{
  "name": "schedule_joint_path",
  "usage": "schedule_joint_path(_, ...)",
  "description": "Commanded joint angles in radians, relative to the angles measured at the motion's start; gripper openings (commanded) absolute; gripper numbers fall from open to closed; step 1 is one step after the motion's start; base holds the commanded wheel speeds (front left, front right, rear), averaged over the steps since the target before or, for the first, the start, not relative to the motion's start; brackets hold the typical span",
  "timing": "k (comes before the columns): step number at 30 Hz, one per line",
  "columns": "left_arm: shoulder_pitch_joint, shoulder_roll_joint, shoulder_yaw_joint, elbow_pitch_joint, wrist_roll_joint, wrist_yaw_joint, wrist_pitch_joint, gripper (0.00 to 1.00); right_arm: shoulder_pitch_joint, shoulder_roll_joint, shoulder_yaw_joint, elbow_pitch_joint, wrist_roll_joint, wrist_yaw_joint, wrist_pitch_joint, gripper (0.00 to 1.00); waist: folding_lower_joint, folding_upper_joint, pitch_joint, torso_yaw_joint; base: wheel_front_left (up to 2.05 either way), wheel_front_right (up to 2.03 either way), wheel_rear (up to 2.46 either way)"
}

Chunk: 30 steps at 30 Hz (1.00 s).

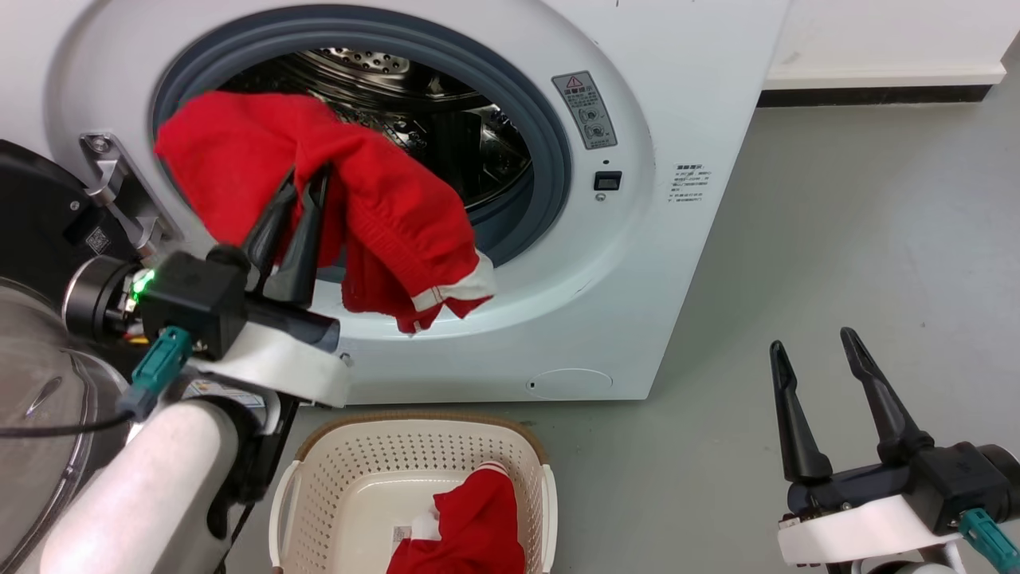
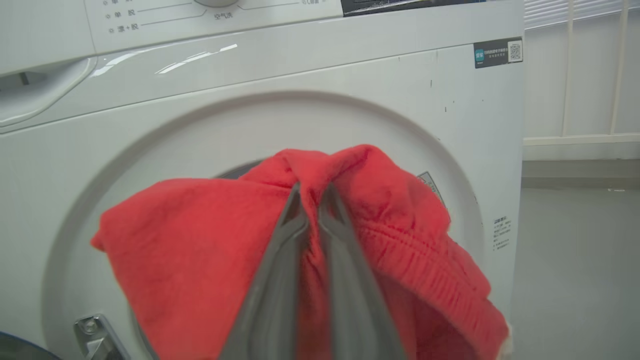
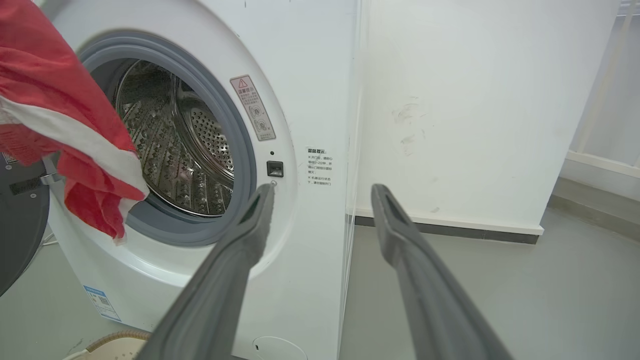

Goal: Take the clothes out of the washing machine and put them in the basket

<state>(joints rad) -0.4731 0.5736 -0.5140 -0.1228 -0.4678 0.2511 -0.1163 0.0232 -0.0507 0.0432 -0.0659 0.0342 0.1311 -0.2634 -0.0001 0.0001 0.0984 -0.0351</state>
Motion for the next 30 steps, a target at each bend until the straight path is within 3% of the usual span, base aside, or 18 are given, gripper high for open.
schedule_joint_path(1, 0.026, 0.01, 0.0, -0.022, 0.006, 0.01, 0.004, 0.0, 0.007, 0.001, 0.001, -0.003, 0.005, -0.001, -0.002, 1.0, 0.0001, -0.0001, 0.004, 0.002, 0.0, 0.0, 0.0)
schedule_joint_path(6, 0.088, 0.017, -0.024, -0.059, 0.0, 0.021, 0.02, 0.0, -0.01, 0.001, 0.0, -0.009, 0.006, -0.001, -0.002, 1.0, 0.0001, -0.0001, 0.025, 0.004, 0.0, 0.0, 0.0)
schedule_joint_path(15, 0.18, 0.002, -0.081, -0.011, -0.026, 0.0, 0.016, 0.0, -0.053, 0.001, -0.005, -0.019, -0.002, -0.001, -0.002, 1.0, 0.0001, -0.0001, 0.105, 0.003, 0.0, 0.0, 0.0)
schedule_joint_path(24, 0.198, -0.043, -0.145, 0.175, -0.058, -0.074, -0.007, 0.0, -0.131, 0.001, -0.016, -0.04, -0.01, -0.001, -0.002, 1.0, 0.0001, -0.0001, 0.255, -0.02, 0.0, 0.0, 0.0)
schedule_joint_path(30, 0.128, -0.083, -0.164, 0.394, -0.063, -0.127, -0.034, 0.0, -0.198, 0.001, -0.024, -0.055, -0.007, -0.001, -0.002, 1.0, 0.0001, -0.0001, 0.386, -0.043, 0.0, 0.0, 0.0)
